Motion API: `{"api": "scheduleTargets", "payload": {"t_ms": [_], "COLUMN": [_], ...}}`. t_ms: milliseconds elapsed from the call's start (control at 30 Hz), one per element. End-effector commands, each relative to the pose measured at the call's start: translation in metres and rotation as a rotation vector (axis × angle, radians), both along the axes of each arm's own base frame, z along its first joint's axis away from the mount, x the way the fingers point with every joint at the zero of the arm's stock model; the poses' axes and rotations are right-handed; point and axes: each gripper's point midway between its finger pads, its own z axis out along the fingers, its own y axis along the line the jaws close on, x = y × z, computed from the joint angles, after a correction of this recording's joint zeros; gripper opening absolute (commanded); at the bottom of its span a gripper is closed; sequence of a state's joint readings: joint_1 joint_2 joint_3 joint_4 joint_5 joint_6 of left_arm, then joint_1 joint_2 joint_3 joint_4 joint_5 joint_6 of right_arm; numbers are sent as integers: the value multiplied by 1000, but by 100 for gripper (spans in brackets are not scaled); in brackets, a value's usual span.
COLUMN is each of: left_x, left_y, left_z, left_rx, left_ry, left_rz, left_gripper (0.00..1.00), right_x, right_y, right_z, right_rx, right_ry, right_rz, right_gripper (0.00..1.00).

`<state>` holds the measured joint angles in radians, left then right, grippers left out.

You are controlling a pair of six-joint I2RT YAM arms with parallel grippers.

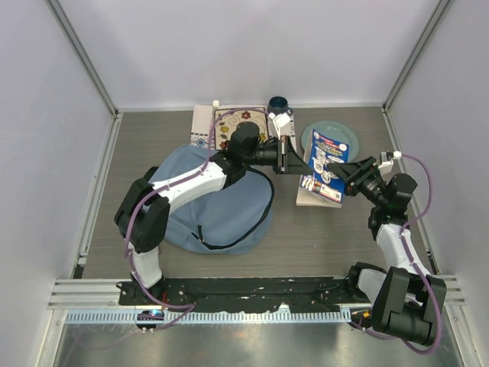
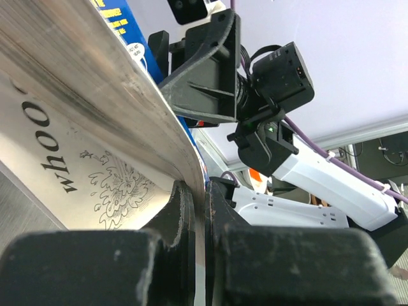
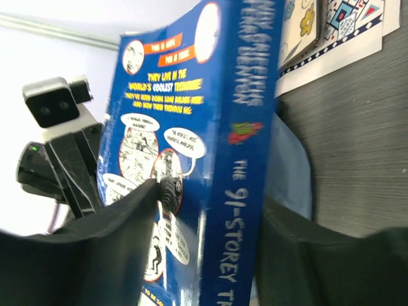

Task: Pack the student bag
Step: Pick up the book from the center of the board.

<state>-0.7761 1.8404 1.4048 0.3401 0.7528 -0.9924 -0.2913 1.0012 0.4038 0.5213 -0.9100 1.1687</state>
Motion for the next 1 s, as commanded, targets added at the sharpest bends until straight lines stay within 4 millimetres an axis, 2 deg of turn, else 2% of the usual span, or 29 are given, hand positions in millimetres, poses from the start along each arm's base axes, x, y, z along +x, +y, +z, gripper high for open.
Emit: {"api": "scheduleTargets", "payload": {"t_ms": [0,100,133,200,233,300,333,367,400,433,500,567,767,967], "left_x": [-14,-8,-7,-1,1,9,9,13,26,29,38,46,61,68], "left_y": [11,15,16,20,23,31,37,44,51,57,66,67,57,50], "left_z": [66,58,49,44,32,27,16,18,9,0,-10,-1,6,7], "left_rx": [-155,-121,-88,-57,-15,21,66,86,130,174,182,111,41,1], "left_ry": [-157,-140,-118,-125,-96,-107,-82,-92,-96,-71,-47,-17,6,21], "left_rz": [-22,6,14,46,61,113,136,175,258,299,348,372,377,361], "left_gripper": [0,0,0,2,25,52,72,79,84,92,96,97,100,100], "right_x": [-8,-9,-9,-10,-10,-9,-10,-10,-10,-10,-8,-5,-10,-19], "right_y": [9,9,9,9,9,9,9,9,9,9,9,14,36,46], "right_z": [25,29,30,31,32,33,35,37,39,41,47,53,69,83], "right_rx": [22,23,23,23,24,22,23,24,24,25,32,42,106,138], "right_ry": [-99,-107,-109,-111,-113,-118,-122,-128,-133,-139,-153,-169,-200,-236], "right_rz": [53,54,52,51,51,48,45,45,44,47,38,52,125,161], "right_gripper": [52,35,24,14,6,1,1,1,1,1,1,1,1,1]}}
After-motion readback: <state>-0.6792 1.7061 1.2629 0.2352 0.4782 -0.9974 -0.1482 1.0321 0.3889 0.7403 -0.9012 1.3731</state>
